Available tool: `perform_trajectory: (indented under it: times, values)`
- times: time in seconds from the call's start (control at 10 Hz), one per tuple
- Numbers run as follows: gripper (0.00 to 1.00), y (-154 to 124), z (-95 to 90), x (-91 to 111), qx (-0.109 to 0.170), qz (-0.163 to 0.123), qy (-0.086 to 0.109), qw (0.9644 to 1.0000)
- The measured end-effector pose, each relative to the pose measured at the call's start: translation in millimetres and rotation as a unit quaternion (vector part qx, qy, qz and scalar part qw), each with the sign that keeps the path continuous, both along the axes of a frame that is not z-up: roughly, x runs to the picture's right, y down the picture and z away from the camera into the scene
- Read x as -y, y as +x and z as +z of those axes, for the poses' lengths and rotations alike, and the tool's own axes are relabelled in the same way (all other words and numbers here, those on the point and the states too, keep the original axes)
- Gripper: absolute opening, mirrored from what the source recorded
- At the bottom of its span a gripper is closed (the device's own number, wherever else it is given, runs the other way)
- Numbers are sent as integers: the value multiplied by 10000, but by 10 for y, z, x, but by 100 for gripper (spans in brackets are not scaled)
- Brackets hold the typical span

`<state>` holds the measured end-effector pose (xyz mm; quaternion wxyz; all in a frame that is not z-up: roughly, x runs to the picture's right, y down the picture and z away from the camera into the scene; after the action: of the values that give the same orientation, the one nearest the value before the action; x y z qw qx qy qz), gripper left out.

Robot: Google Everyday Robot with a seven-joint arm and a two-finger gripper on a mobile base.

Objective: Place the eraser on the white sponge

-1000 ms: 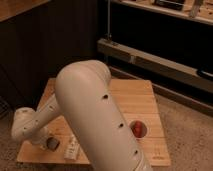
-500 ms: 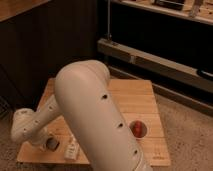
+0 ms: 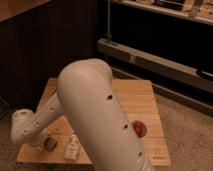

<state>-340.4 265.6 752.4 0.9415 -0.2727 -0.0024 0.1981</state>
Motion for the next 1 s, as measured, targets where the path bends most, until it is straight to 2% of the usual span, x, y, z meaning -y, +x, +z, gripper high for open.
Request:
perform_trajectory:
  times: [0.1,0.3,0.5,0.7,0.8,1.0]
  values:
    - [20,-45,-115,83,167,68,82,9998]
    - [20,-151,-415,377,469,338,328,9978]
    - [20,-276,-500,534,383,455,367,9976]
    - [20,-476,-493,712,155,383,291,9987]
    - [20,-514,-477,789,78,409,176,9990]
    - [20,-529,-505,945,73,510,16,9987]
